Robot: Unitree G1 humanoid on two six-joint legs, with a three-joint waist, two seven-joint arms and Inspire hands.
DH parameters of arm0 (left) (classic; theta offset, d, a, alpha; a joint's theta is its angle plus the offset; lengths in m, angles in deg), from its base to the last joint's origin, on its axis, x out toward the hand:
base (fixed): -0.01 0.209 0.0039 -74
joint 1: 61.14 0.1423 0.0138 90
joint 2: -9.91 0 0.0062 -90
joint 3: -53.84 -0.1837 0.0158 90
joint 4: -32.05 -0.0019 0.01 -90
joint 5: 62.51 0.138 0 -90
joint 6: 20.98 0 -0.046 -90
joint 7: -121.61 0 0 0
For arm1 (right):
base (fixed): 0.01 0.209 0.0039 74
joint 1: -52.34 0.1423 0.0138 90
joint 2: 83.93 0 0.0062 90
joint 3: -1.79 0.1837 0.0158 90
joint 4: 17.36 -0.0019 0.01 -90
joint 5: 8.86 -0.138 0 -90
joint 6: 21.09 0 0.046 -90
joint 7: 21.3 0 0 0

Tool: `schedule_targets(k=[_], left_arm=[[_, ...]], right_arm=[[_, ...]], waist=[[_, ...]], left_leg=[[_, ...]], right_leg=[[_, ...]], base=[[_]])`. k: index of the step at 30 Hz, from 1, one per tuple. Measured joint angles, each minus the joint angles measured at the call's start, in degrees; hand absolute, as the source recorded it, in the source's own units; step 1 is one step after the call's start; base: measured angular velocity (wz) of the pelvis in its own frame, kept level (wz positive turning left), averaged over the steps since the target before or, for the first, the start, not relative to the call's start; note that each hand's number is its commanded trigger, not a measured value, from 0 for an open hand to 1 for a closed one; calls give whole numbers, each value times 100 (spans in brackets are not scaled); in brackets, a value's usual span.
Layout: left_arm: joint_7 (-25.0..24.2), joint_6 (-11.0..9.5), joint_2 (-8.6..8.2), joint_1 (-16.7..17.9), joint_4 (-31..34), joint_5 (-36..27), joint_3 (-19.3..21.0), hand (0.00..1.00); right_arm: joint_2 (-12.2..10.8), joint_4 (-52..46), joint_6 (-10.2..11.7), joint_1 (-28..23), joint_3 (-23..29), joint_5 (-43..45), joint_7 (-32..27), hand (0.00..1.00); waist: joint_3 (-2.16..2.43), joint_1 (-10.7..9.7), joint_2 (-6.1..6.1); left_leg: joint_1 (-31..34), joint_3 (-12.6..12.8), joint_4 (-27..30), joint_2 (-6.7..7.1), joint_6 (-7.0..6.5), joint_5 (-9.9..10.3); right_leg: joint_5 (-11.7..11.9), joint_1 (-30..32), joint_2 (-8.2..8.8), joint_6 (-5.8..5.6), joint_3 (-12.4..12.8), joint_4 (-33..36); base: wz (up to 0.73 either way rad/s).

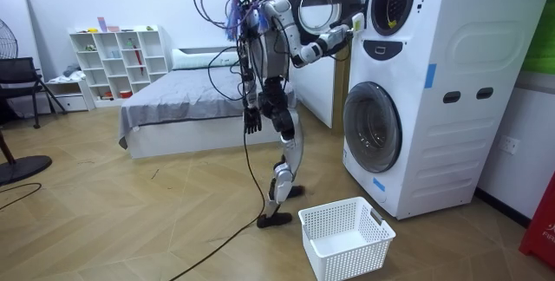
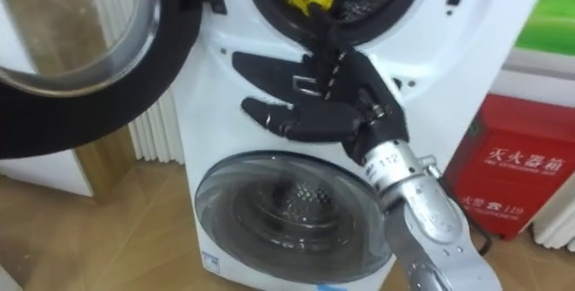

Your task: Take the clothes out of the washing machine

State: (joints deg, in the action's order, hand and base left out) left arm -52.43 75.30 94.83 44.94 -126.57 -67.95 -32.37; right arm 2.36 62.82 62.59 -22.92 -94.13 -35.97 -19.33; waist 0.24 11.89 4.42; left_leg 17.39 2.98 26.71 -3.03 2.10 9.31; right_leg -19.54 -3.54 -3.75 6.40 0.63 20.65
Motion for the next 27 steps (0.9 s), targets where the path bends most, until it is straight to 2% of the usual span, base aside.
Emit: schedule_targets(k=[1, 2, 3, 4, 5, 6, 7, 8, 9, 10, 11, 12, 13, 14, 15, 16, 17, 18, 19, 20, 21, 22, 23, 24, 27], left_arm=[[-2, -13, -2, 32, 14, 12, 1, 0], [-10, -13, -3, 10, 17, 30, 10, 0], [-40, -18, -34, -27, 36, 66, 17, 0], [-45, -34, -50, -116, 57, 71, 23, 0], [-45, -37, -50, -164, 60, 62, 24, 0], [-45, -36, -35, -282, 61, 55, 47, 0], [-44, -38, 7, -403, 53, 51, 55, 0], [-42, -39, 32, -461, 50, 50, 55, 0], [-29, -37, 93, -661, 67, 62, 56, 0], [-4, -49, 133, -760, 62, 53, 43, 0], [7, -54, 143, -817, 74, 50, 43, 0], [14, -63, 168, -908, 137, 37, 31, 0], [41, -81, 201, -968, 208, -13, 4, 0], [73, -98, 206, -1013, 214, -16, -12, 0], [119, -163, 209, -1055, 220, -1, -29, 0], [132, -229, 218, -1107, 208, 21, -86, 0], [132, -261, 219, -1123, 204, 33, -96, 0], [132, -281, 225, -1128, 215, 30, -180, 0], [132, -299, 211, -1112, 225, 33, -184, 0], [131, -305, 207, -1090, 225, 35, -181, 0], [132, -306, 184, -1026, 217, 47, -174, 0], [130, -307, 173, -926, 217, 48, -175, 0], [131, -306, 164, -893, 212, 48, -174, 0], [131, -306, 142, -804, 220, 47, -173, 0], [130, -297, 138, -631, 253, 65, -9, 0]], right_arm=[[6, -71, 6, 24, -3, 51, -54, 0], [19, -118, 7, 36, 10, 59, -92, 0], [57, -189, 7, 65, 32, 48, -177, 0], [59, -210, 6, 82, 19, 41, -201, 0], [75, -246, 5, 82, 14, 48, -210, 0], [114, -362, 6, 78, -11, 105, -251, 0], [134, -499, 7, 81, -6, 197, -281, 0], [136, -549, 26, 81, -4, 216, -299, 0], [151, -600, 55, 78, 0, 268, -327, 0], [171, -601, 55, 77, 22, 285, -345, 0], [184, -603, 60, 77, 28, 281, -371, 0], [210, -607, 90, 72, 38, 294, -419, 0], [211, -607, 95, 64, 42, 462, -471, 0], [211, -606, 96, 60, 48, 524, -479, 0], [217, -609, 98, 55, 68, 612, -466, 0], [225, -612, 97, 47, 102, 655, -431, 0], [227, -612, 96, 33, 107, 664, -430, 0], [232, -608, 84, 22, 106, 665, -435, 0], [248, -650, 77, 21, 111, 688, -433, 0], [261, -698, 73, 19, 106, 690, -434, 0], [297, -803, 73, 10, 107, 687, -442, 0], [382, -917, 73, -13, 107, 660, -506, 0], [446, -969, 78, -10, 114, 651, -540, 0], [581, -1050, 88, 20, 112, 594, -626, 0], [776, -1071, 123, 189, 291, 575, -776, 0]], waist=[[39, -63, 65], [39, -111, 93], [38, -170, 133], [41, -168, 148], [42, -200, 149], [5, -248, 124], [-11, -284, 99], [-14, -316, 91], [-30, -422, 77], [-72, -486, 52], [-87, -518, 29], [-102, -542, -1], [-99, -561, -26], [-95, -580, -67], [-67, -583, -132], [-76, -587, -179], [-81, -599, -194], [-77, -612, -219], [-69, -633, -215], [-46, -636, -184], [-35, -670, -176], [4, -707, -195], [22, -702, -214], [71, -652, -286], [60, -544, -311]], left_leg=[[-3, 7, -154, 95, -89, -256], [-8, 28, -212, 148, -217, -339], [-62, 161, -188, 211, -380, -328], [-112, 250, -122, 293, -452, -231], [-135, 290, -91, 322, -487, -166], [-193, 338, -37, 409, -538, -66], [-216, 355, 8, 502, -584, 39], [-240, 379, 4, 538, -611, 90], [-339, 413, -49, 639, -676, 179], [-501, 463, -115, 735, -747, 253], [-570, 473, -139, 782, -784, 302], [-717, 517, -177, 854, -849, 391], [-894, 539, -280, 901, -906, 447], [-977, 518, -336, 901, -926, 467], [-1118, 493, -490, 875, -945, 481], [-1291, 483, -658, 834, -950, 475], [-1392, 475, -738, 811, -953, 474], [-1572, 446, -860, 756, -959, 470], [-1715, 436, -998, 743, -958, 469], [-1749, 437, -1026, 744, -957, 469], [-1848, 403, -1051, 726, -948, 475], [-1954, 407, -1058, 681, -906, 499], [-2012, 389, -1073, 640, -865, 524], [-2131, 384, -1188, 527, -854, 527], [-2340, 351, -1515, 390, -788, 529]], right_leg=[[-39, -62, 78, -40, 25, -37], [-39, -79, 102, -126, 52, -77], [-59, -57, 219, -174, 66, -108], [-87, -74, 333, -265, 68, -106], [-103, -101, 386, -298, 75, -102], [-141, -167, 488, -368, 91, -73], [-203, -165, 589, -482, 92, 70], [-242, -141, 634, -551, 79, 185], [-301, -30, 743, -657, 37, 654], [-293, 120, 866, -718, -11, 1224], [-252, 208, 934, -794, -74, 1513], [-102, 410, 1048, -1000, -82, 2097], [180, 667, 1066, -1005, -58, 2642], [319, 777, 1056, -999, -60, 2851], [314, 1014, 1040, -985, -62, 3002], [119, 1250, 986, -919, -93, 2906], [62, 1333, 930, -892, -98, 2732], [19, 1439, 821, -847, -132, 2152], [95, 1524, 746, -774, -195, 1375], [208, 1554, 717, -730, -214, 968], [663, 1577, 615, -694, -216, 411], [1254, 1507, 475, -592, -208, 39], [1365, 1444, 411, -621, -193, -26], [1514, 1251, 304, -546, -168, -256], [1604, 884, 155, -509, -206, -821]], base=[[-23], [11], [0], [-14], [-18], [-10], [-7], [0], [7], [5], [-6], [-14], [-17], [-19], [-16], [-11], [4], [13], [13], [15], [31], [32], [6], [-21], [-7]])
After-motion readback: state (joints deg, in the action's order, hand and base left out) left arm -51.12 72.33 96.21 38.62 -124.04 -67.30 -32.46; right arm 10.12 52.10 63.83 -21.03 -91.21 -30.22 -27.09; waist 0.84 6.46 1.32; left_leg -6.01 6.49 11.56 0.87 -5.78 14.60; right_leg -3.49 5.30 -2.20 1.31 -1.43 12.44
